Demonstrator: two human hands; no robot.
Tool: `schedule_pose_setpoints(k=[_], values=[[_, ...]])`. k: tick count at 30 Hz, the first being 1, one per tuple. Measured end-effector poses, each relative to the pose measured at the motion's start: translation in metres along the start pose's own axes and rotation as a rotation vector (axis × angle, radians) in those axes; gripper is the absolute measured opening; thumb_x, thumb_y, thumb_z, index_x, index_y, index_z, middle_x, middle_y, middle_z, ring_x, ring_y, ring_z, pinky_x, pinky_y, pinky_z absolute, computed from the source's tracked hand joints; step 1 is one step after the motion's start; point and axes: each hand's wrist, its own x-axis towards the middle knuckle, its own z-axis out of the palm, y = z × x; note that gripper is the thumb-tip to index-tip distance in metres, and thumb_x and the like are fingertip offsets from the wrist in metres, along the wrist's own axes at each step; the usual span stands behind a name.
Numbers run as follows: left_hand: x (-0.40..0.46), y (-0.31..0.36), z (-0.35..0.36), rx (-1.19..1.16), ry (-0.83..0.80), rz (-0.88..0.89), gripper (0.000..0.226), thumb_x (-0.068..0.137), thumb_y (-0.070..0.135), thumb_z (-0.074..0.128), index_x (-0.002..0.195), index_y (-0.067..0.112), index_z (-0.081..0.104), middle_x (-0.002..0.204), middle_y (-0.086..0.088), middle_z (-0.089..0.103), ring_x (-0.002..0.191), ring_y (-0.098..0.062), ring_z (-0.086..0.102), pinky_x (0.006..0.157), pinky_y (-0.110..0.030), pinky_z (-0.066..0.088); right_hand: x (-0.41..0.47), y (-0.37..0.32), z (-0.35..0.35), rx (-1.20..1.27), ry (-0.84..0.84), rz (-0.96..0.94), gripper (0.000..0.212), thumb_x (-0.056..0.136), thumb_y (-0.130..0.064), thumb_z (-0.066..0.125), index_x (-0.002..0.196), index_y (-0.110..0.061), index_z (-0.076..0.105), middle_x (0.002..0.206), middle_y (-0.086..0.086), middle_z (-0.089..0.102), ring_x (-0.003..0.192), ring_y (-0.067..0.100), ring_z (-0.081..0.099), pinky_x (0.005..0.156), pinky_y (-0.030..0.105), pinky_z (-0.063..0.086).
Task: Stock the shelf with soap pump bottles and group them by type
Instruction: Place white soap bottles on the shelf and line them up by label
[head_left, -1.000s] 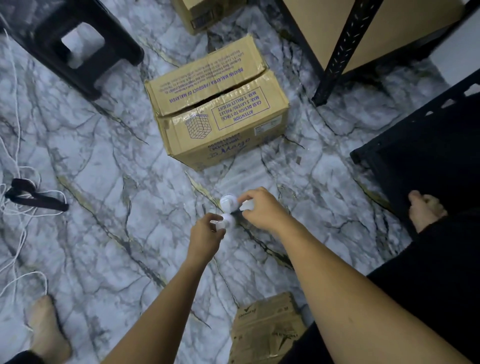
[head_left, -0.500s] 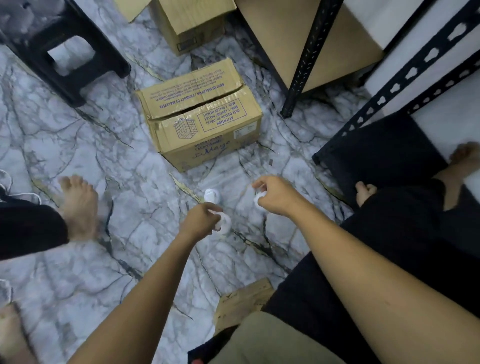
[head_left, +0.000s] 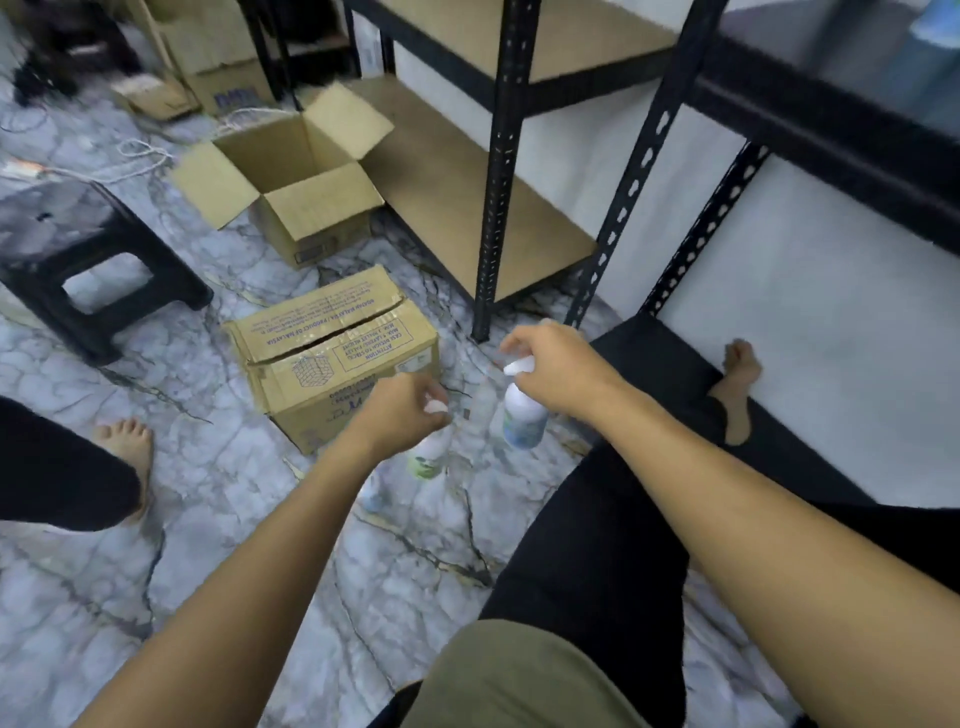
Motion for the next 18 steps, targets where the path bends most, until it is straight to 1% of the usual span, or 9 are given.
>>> schedule_pose_setpoints(k=[4,6,8,9,11,13,15,16,18], values=[[0.001,0.053,-0.028,0.050,0.056,0.137,0.013,0.085,0.023,0.072,0.097,0.021,0.068,0.084,0.003,0.060,0.076,-0.011,0.055,0.055,-0.019,0.035,-0.027,-0.007,-0.060,-0.006,0.140,-0.029,0.038,0.089,-0.008,0.060,0.123,-0.023,0.063,0.110,-0.001,0.050,0.101,0.021,0.054,0.080,0.033,0.046],[0.000,0.082,-0.043,0.080,0.088,0.205,0.012,0.085,0.022,0.070,0.097,0.021,0.068,0.081,0.006,0.059,0.080,-0.015,0.057,0.054,-0.019,0.035,-0.042,-0.011,-0.088,-0.016,0.202,-0.040,0.039,0.087,-0.007,0.060,0.122,-0.025,0.063,0.111,0.000,0.053,0.101,0.020,0.055,0.082,0.036,0.050],[0.000,0.112,-0.058,0.096,0.105,0.273,0.010,0.086,0.021,0.067,0.096,0.019,0.068,0.081,0.005,0.062,0.079,-0.016,0.059,0.054,-0.017,0.038,-0.057,-0.015,-0.116,-0.016,0.257,-0.049,0.040,0.086,-0.007,0.060,0.122,-0.024,0.063,0.111,-0.002,0.052,0.099,0.016,0.053,0.081,0.033,0.048],[-0.001,0.127,-0.066,0.101,0.115,0.308,0.010,0.086,0.020,0.066,0.096,0.017,0.069,0.080,0.005,0.062,0.077,-0.014,0.058,0.053,-0.015,0.037,-0.065,-0.017,-0.129,-0.013,0.283,-0.052,0.039,0.086,-0.007,0.060,0.122,-0.023,0.063,0.108,-0.005,0.051,0.097,0.014,0.051,0.080,0.030,0.044],[-0.005,0.157,-0.081,0.108,0.143,0.378,0.008,0.087,0.020,0.065,0.094,0.018,0.068,0.074,0.016,0.054,0.069,-0.006,0.051,0.052,-0.010,0.032,-0.080,-0.020,-0.156,-0.024,0.339,-0.047,0.038,0.086,-0.009,0.061,0.121,-0.023,0.064,0.104,-0.008,0.050,0.095,0.012,0.051,0.077,0.026,0.040],[-0.007,0.187,-0.093,0.094,0.163,0.451,0.008,0.087,0.020,0.065,0.094,0.022,0.068,0.076,0.021,0.053,0.071,-0.002,0.050,0.056,-0.010,0.033,-0.097,-0.022,-0.183,-0.048,0.394,-0.036,0.038,0.086,-0.011,0.062,0.122,-0.022,0.063,0.104,-0.006,0.054,0.095,0.014,0.054,0.074,0.025,0.039],[-0.009,0.216,-0.106,0.081,0.174,0.506,0.012,0.086,0.021,0.065,0.097,0.022,0.071,0.087,0.013,0.063,0.082,-0.005,0.056,0.067,-0.017,0.039,-0.114,-0.025,-0.209,-0.051,0.436,-0.031,0.038,0.086,-0.012,0.062,0.122,-0.023,0.062,0.099,-0.006,0.055,0.089,0.012,0.054,0.067,0.023,0.039],[-0.010,0.230,-0.112,0.078,0.179,0.525,0.013,0.086,0.022,0.065,0.098,0.022,0.071,0.091,0.009,0.065,0.085,-0.007,0.058,0.070,-0.020,0.041,-0.122,-0.026,-0.222,-0.056,0.459,-0.035,0.038,0.086,-0.013,0.062,0.123,-0.022,0.062,0.094,-0.009,0.053,0.083,0.007,0.053,0.062,0.020,0.038],[-0.011,0.259,-0.125,0.067,0.179,0.575,0.013,0.087,0.023,0.065,0.098,0.023,0.070,0.084,0.007,0.062,0.076,-0.006,0.057,0.063,-0.019,0.040,-0.137,-0.028,-0.248,-0.079,0.507,-0.037,0.038,0.086,-0.013,0.062,0.123,-0.020,0.062,0.087,-0.015,0.050,0.075,-0.003,0.048,0.058,0.010,0.034]])
